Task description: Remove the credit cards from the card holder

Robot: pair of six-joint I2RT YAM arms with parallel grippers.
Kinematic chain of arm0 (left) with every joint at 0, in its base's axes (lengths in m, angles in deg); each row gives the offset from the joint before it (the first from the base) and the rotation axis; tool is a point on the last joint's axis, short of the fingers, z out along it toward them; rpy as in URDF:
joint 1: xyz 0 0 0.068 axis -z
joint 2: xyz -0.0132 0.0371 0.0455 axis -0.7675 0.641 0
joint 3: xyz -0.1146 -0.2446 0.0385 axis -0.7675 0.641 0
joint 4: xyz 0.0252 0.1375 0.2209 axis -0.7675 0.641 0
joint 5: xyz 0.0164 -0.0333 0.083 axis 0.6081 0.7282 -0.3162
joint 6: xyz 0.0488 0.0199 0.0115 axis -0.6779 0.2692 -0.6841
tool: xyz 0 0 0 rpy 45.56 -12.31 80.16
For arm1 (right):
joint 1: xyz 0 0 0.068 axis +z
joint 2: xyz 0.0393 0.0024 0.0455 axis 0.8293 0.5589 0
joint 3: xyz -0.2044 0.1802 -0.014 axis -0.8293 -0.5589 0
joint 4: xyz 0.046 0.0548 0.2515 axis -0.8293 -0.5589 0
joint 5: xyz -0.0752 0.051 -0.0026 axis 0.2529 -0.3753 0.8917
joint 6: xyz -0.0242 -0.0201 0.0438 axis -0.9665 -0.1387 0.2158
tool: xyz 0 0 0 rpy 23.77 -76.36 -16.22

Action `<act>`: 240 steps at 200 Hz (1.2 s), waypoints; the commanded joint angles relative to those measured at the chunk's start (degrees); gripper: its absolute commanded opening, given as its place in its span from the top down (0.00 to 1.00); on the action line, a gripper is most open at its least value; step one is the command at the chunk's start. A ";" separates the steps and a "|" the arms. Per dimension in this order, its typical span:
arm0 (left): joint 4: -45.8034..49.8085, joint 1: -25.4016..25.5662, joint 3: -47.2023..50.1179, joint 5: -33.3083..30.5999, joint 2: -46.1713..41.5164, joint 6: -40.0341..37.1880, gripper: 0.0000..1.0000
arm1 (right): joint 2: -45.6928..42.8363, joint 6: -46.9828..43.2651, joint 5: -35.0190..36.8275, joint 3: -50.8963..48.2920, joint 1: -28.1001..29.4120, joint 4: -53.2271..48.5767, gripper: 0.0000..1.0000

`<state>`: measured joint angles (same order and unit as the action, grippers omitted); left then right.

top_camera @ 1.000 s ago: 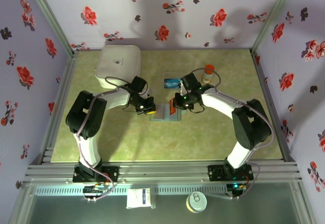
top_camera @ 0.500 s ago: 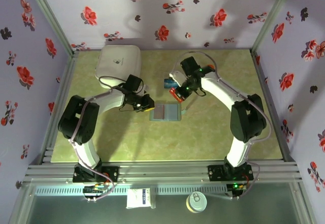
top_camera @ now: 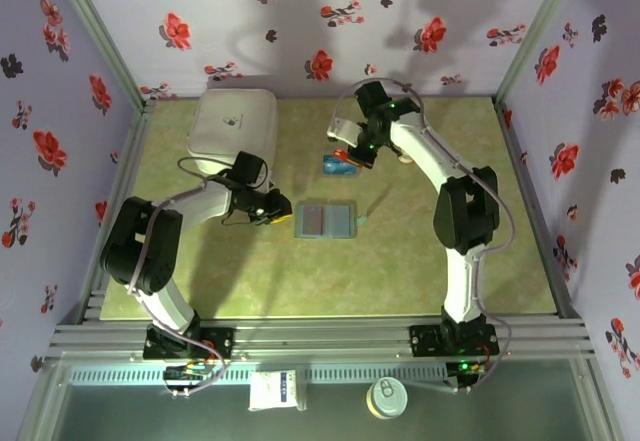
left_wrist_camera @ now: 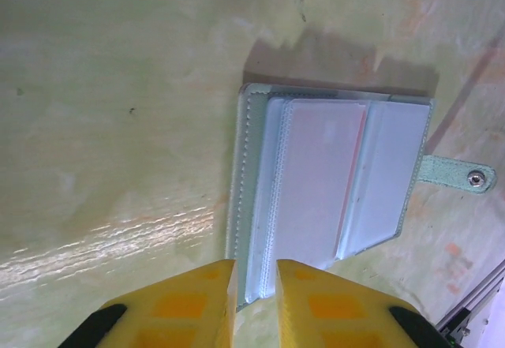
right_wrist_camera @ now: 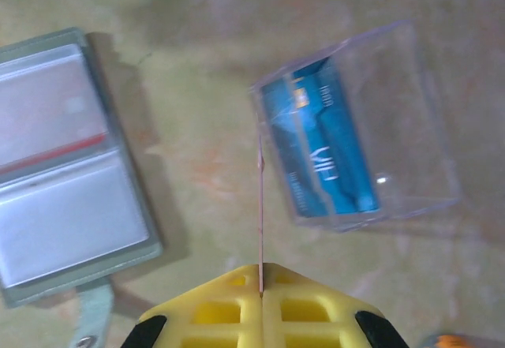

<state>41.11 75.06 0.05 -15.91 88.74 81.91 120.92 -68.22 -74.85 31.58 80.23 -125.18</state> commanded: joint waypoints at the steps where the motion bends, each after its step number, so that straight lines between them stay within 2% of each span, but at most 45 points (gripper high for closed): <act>1: 1.63 -0.76 0.80 -1.09 -2.09 -0.84 0.79 | 3.50 -3.31 -1.86 5.70 -1.23 -2.28 1.00; 59: 3.02 -1.19 0.10 -1.28 -1.16 -1.15 0.79 | 12.62 -3.67 -4.85 16.61 -3.20 -1.11 1.00; 122: 3.33 -1.33 -0.09 -1.47 -0.45 -1.24 0.79 | 18.35 -5.15 -4.43 20.71 -3.51 0.32 0.98; 137: 3.29 -1.37 -0.08 -1.39 0.07 -1.10 0.79 | 18.93 -5.43 -4.36 21.01 -3.52 0.39 0.95; 167: 3.22 -1.36 -0.17 -1.36 0.30 -0.91 0.79 | 18.71 -5.04 -3.66 21.07 -3.68 1.03 0.80; 240: 2.67 -1.37 0.06 -1.14 0.31 -0.73 0.79 | 17.66 -1.51 -1.81 20.73 -3.99 5.18 0.78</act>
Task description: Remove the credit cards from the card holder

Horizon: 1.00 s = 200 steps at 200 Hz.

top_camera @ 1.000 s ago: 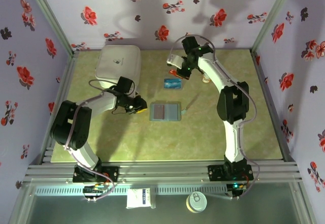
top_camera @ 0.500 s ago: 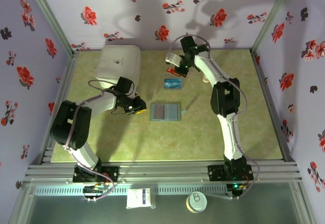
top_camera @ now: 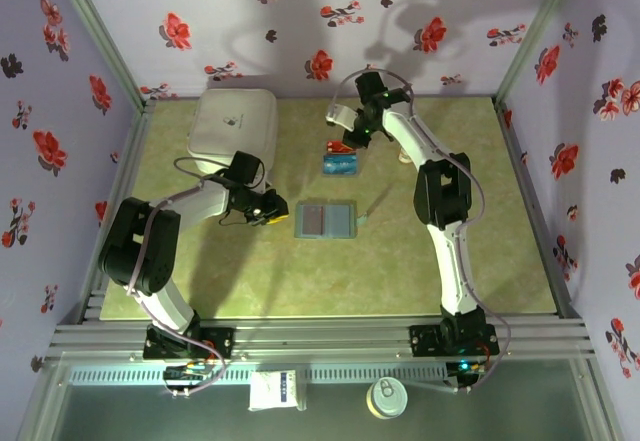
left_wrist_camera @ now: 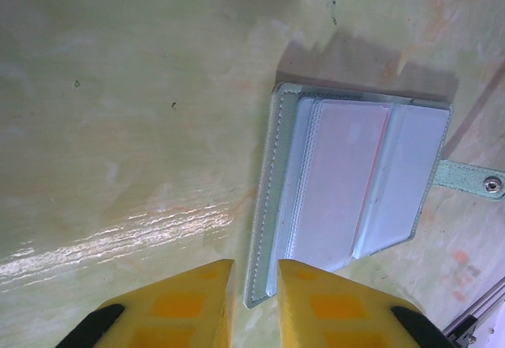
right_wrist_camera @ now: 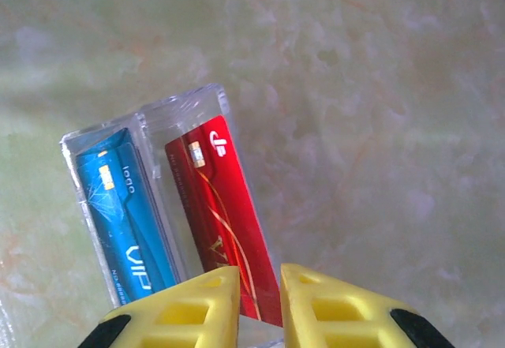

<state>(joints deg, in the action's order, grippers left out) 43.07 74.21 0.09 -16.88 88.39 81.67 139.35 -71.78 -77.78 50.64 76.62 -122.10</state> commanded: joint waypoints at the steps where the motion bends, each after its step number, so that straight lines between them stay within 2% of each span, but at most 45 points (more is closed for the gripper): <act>1: 0.66 -0.48 0.03 -0.18 0.68 -0.44 0.79 | -0.77 2.16 1.17 1.71 -0.39 2.27 0.78; 30: 0.76 -0.49 0.31 -0.07 0.48 -0.59 0.79 | -0.48 3.90 1.40 0.67 -0.39 5.03 0.82; 143: 0.92 -0.52 0.42 0.09 0.90 -0.68 0.79 | 4.26 4.83 0.52 0.62 0.23 6.33 0.80; 200: 1.01 -0.52 0.48 0.15 0.52 -0.73 0.79 | 3.12 4.46 0.87 0.67 0.53 5.78 0.79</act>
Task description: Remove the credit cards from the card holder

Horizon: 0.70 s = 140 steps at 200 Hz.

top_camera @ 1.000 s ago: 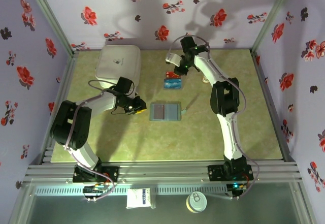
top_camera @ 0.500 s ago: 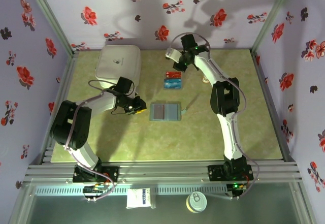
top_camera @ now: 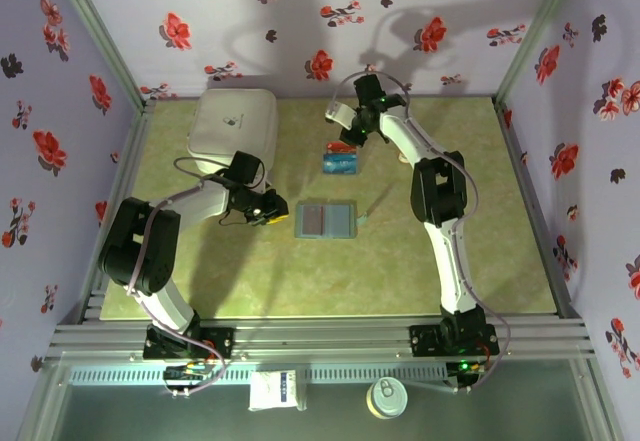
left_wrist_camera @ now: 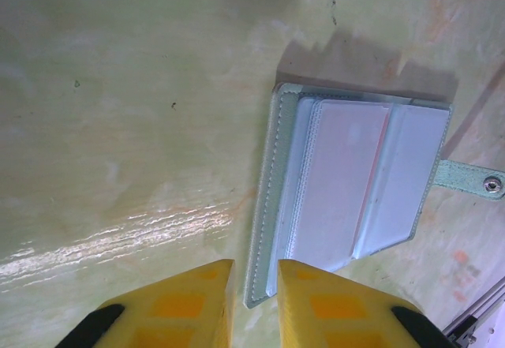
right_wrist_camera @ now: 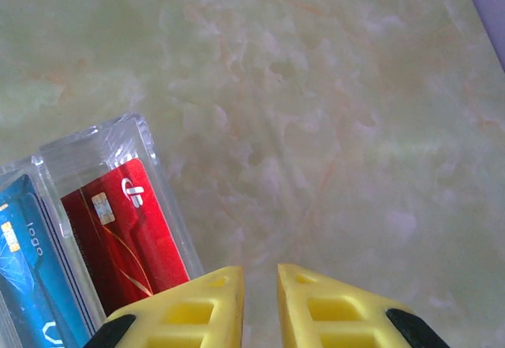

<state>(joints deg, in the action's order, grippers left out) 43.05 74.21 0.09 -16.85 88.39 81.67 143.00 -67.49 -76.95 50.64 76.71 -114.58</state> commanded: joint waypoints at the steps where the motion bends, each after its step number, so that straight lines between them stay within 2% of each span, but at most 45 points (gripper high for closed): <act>1: 1.05 -0.52 0.48 0.10 0.52 -0.70 0.79 | -0.55 0.17 0.04 0.64 0.42 -1.69 0.79; 77: 0.05 -0.45 0.60 0.24 -0.02 -0.41 0.79 | -7.57 5.45 1.81 -4.65 0.55 3.44 0.77; 106: -0.79 -0.52 0.31 0.45 0.30 -0.53 0.79 | -12.17 11.98 1.58 -10.72 0.51 7.75 0.75; 140: -2.53 -0.37 0.22 1.53 1.31 -0.05 0.80 | -18.73 24.37 1.41 -19.61 1.44 12.54 0.72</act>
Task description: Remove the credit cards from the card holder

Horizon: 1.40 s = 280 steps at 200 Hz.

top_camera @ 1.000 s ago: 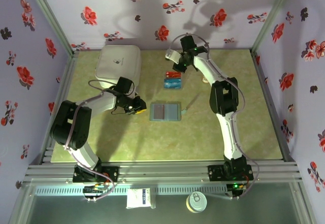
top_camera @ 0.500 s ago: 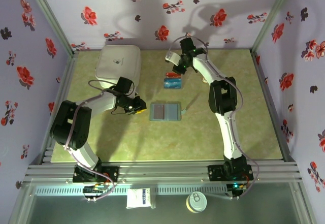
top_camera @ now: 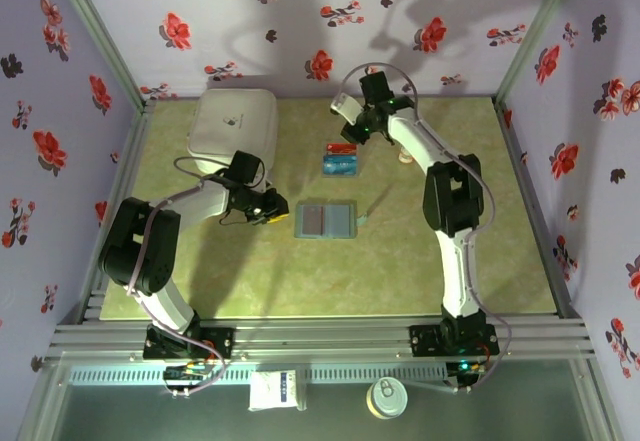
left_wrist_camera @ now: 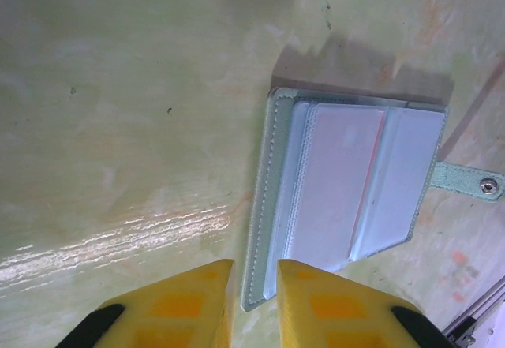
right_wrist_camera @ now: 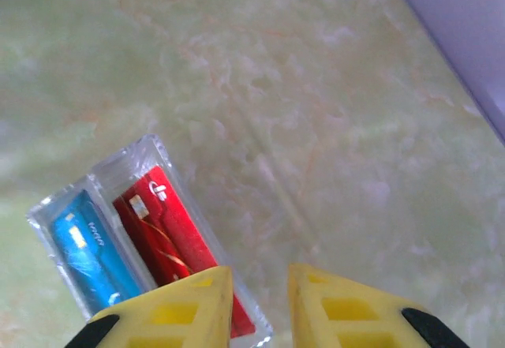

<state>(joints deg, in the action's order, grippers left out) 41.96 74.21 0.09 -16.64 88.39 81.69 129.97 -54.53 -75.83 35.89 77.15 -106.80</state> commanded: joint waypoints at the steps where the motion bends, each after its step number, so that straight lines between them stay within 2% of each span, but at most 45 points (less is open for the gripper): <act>1: -1.48 -0.36 0.22 1.41 1.27 0.02 0.80 | -5.94 11.92 0.35 -5.12 1.06 4.96 0.72; 35: -3.10 0.44 -0.17 2.37 2.60 0.18 0.83 | -12.76 30.62 0.73 -15.94 2.07 11.55 0.73; 59: -4.32 1.53 -0.82 2.92 3.80 0.60 0.84 | -16.85 44.67 -2.24 -24.79 2.80 16.97 0.74; 97: -5.25 3.31 -2.24 3.53 6.45 1.12 0.88 | -20.71 58.79 -2.78 -34.03 5.87 18.88 0.76; 170: -5.34 3.69 -1.88 3.54 8.39 0.95 0.98 | -22.85 71.81 -7.41 -42.09 11.63 17.58 0.77; 280: -1.86 3.61 -1.66 1.30 8.97 -0.77 1.00 | -23.27 82.46 -12.21 -49.63 15.70 22.72 0.68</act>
<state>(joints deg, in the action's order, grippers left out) 37.41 77.68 -0.84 -14.08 96.47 82.56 107.59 24.22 -86.04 -12.33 92.16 -86.60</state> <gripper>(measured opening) 0.051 0.314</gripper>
